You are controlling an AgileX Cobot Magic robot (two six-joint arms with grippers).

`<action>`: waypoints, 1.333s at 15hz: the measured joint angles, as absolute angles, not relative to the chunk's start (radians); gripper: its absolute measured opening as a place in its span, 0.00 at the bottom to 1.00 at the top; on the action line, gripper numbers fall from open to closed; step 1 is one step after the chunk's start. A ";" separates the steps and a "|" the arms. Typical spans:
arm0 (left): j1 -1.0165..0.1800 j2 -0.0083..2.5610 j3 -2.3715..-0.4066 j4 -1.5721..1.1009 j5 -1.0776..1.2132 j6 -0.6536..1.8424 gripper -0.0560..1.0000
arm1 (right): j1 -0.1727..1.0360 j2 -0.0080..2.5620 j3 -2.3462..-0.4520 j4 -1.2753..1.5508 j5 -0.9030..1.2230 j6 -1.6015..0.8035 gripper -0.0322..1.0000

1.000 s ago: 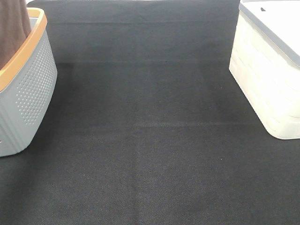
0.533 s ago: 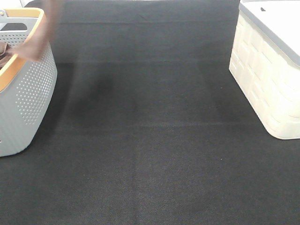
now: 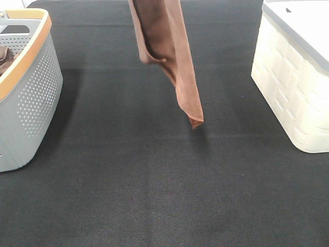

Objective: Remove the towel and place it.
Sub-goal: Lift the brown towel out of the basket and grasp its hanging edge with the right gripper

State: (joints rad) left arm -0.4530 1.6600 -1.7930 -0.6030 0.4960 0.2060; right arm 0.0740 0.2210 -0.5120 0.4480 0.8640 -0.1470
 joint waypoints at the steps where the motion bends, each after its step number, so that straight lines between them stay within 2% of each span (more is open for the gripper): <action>1: -0.453 1.681 -1.793 -0.603 0.515 0.206 0.05 | 0.076 0.258 -0.513 0.486 0.810 -0.193 0.78; 5: -0.460 1.768 -1.793 -0.602 0.590 0.205 0.05 | 0.203 0.494 -0.517 0.607 0.654 -0.492 0.77; 6: -0.462 1.780 -1.793 -0.602 0.606 0.205 0.05 | 0.267 0.637 -0.545 0.611 0.634 -0.587 0.77; 8: -0.462 1.801 -1.793 -0.603 0.626 0.205 0.05 | 0.331 0.849 -0.630 0.593 0.612 -0.632 0.77; 11: -0.462 1.827 -1.793 -0.603 0.630 0.205 0.05 | 0.512 1.112 -0.786 0.485 0.529 -0.639 0.77; 13: -0.462 1.856 -1.793 -0.605 0.624 0.204 0.05 | 0.651 1.242 -0.847 0.310 0.414 -0.615 0.77; 15: -0.462 1.878 -1.793 -0.614 0.610 0.203 0.05 | 0.757 1.376 -0.878 0.108 0.244 -0.461 0.77; 17: -0.462 1.878 -1.793 -0.621 0.602 0.203 0.05 | 0.766 1.458 -0.883 0.039 0.100 -0.368 0.77; 20: -0.462 1.878 -1.793 -0.653 0.590 0.203 0.05 | 0.766 1.530 -0.883 0.026 -0.085 -0.349 0.77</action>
